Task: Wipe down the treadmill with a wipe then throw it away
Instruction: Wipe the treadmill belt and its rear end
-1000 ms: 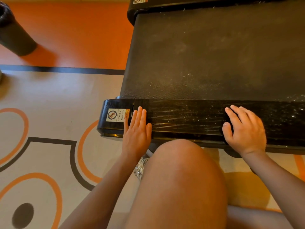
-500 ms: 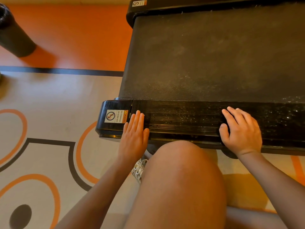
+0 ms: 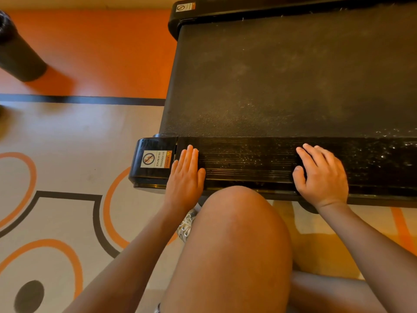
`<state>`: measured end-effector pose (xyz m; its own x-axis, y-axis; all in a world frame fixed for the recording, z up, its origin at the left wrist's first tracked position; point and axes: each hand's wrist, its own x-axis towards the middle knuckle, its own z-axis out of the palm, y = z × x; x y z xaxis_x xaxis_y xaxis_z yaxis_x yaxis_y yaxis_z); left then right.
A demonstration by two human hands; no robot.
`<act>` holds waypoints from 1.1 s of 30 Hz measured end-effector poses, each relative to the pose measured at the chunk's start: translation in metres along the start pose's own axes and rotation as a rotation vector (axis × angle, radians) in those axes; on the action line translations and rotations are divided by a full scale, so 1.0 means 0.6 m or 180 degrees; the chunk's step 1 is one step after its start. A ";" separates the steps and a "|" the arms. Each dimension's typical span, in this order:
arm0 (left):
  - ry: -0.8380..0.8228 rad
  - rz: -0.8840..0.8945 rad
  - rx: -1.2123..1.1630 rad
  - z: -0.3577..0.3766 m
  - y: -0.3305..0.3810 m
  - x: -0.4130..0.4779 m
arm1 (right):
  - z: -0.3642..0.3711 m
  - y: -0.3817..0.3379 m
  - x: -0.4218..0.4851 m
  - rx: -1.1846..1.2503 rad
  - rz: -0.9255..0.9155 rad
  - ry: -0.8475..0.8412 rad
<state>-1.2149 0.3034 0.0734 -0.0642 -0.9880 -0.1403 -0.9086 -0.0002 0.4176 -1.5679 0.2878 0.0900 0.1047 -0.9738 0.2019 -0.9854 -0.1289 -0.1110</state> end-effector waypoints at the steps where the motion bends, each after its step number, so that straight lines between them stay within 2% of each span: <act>1: -0.0026 -0.0012 0.0004 0.001 0.000 -0.006 | 0.000 0.000 -0.001 0.0006 0.0014 -0.0003; 9: -0.0175 -0.0035 0.0007 -0.023 0.007 0.090 | -0.003 -0.004 -0.001 0.0034 0.0048 -0.0041; 19: -0.0032 0.0098 -0.0110 0.012 0.000 -0.034 | -0.002 0.000 0.000 0.0002 0.0029 -0.0065; 28: -0.0030 0.0047 -0.0034 -0.004 0.015 0.059 | -0.009 -0.004 0.006 -0.0086 -0.0011 -0.0327; 33: 0.0030 0.0018 -0.0049 -0.001 0.016 0.039 | -0.005 -0.003 0.007 -0.0103 -0.0004 -0.0410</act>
<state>-1.2252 0.2800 0.0745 -0.0653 -0.9894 -0.1293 -0.9018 0.0031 0.4321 -1.5663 0.2845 0.0937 0.1203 -0.9899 0.0750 -0.9889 -0.1262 -0.0789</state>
